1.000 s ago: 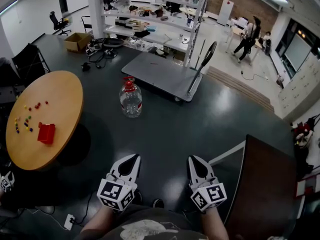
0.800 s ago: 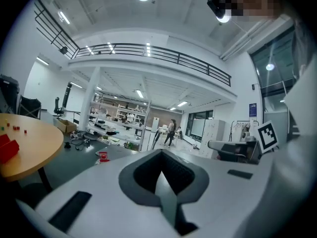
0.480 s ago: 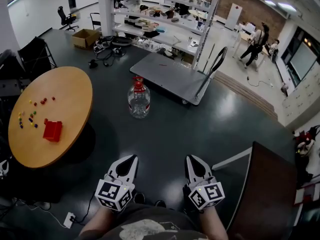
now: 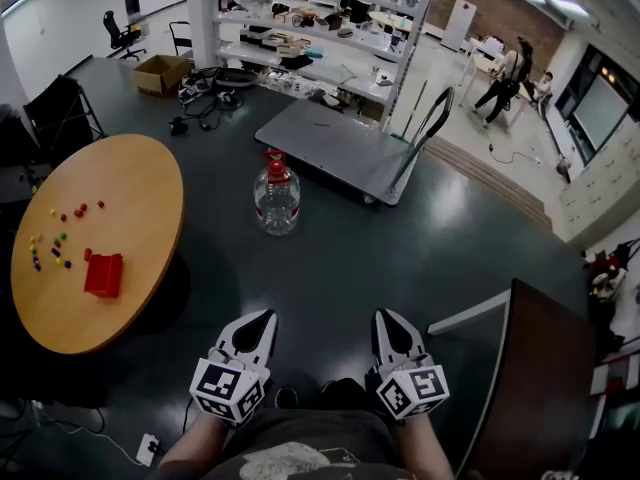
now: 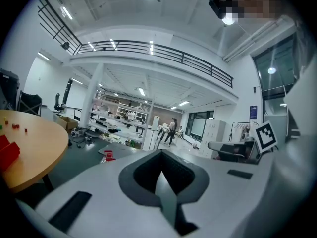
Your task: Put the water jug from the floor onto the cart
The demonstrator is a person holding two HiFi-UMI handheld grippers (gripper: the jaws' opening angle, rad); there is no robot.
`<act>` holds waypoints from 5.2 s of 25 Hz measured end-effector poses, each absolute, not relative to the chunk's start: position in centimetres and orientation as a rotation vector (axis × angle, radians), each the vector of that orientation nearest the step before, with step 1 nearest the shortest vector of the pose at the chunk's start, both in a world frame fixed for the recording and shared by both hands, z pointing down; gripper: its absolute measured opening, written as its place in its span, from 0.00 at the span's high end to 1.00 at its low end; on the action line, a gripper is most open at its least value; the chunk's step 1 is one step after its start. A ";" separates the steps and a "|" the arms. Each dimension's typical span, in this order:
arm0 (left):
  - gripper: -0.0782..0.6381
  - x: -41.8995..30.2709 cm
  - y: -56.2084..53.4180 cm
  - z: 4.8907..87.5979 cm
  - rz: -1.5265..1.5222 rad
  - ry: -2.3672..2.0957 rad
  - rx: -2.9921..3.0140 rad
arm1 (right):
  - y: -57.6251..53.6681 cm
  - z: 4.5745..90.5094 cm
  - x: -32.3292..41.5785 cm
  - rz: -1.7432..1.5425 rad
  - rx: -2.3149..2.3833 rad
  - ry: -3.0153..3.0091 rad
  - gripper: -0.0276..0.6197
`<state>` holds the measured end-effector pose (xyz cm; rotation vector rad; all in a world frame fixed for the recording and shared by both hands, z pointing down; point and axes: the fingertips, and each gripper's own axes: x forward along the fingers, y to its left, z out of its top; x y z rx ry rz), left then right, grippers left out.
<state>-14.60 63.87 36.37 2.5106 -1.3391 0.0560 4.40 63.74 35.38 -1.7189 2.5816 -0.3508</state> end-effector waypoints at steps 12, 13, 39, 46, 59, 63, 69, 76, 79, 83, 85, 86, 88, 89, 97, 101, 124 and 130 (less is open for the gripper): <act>0.89 -12.4 56.6 37.6 0.137 -1.402 2.457 | 54.5 37.5 6.4 -0.423 -1.611 2.619 0.97; 0.89 -11.8 55.6 37.5 0.140 -1.404 2.457 | 53.3 37.3 6.9 -0.427 -1.598 2.620 0.97; 0.89 -2.7 41.4 37.3 0.187 -1.577 2.361 | 36.2 37.9 18.3 -0.505 -1.502 2.634 0.97; 0.89 -5.2 36.9 38.6 0.171 -1.582 2.312 | 32.3 38.6 16.5 -0.529 -1.512 2.643 0.97; 0.89 -11.3 23.4 40.0 0.146 -1.558 2.289 | 20.2 40.2 9.7 -0.551 -1.549 2.719 0.97; 0.89 -13.9 19.3 39.8 0.159 -1.574 2.289 | 15.6 39.7 6.3 -0.523 -1.533 2.743 0.97; 0.89 -17.1 14.7 41.1 0.211 -1.571 2.285 | 10.0 40.8 2.1 -0.529 -1.535 2.774 0.97; 0.89 -19.9 10.3 42.1 0.221 -1.537 2.274 | 5.7 42.6 -1.7 -0.580 -1.558 2.799 0.97; 0.89 -20.8 8.9 42.2 0.225 -1.501 2.280 | 4.3 42.5 -3.2 -0.594 -1.578 2.788 0.97; 0.89 -21.3 7.2 42.7 0.240 -1.474 2.293 | 2.9 42.6 -4.1 -0.600 -1.600 2.763 0.97; 0.89 -21.1 6.4 42.8 0.227 -1.481 2.293 | 2.4 42.6 -4.0 -0.600 -1.596 2.762 0.97; 0.89 -20.9 6.0 42.8 0.223 -1.487 2.293 | 2.1 42.6 -3.8 -0.597 -1.590 2.764 0.97; 0.89 -20.3 5.2 42.9 0.225 -1.503 2.292 | 1.2 42.7 -3.4 -0.588 -1.569 2.776 0.97; 0.89 -20.0 4.7 43.0 0.229 -1.515 2.291 | 0.7 42.9 -3.1 -0.586 -1.556 2.784 0.97; 0.89 -19.7 2.5 44.5 0.257 -1.668 2.155 | -3.4 45.7 -3.4 -0.621 -1.371 2.932 0.97; 0.89 -19.6 1.2 46.8 0.303 -1.707 2.090 | -5.1 48.8 -4.5 -0.551 -1.274 3.099 0.97; 0.89 -22.8 -4.6 63.4 0.265 -1.777 1.741 | -9.5 69.6 -13.9 -0.405 -0.784 3.722 0.87; 0.89 -21.9 -4.2 67.2 0.330 -1.731 1.720 | -8.4 74.7 -15.1 -0.391 -0.590 3.875 0.82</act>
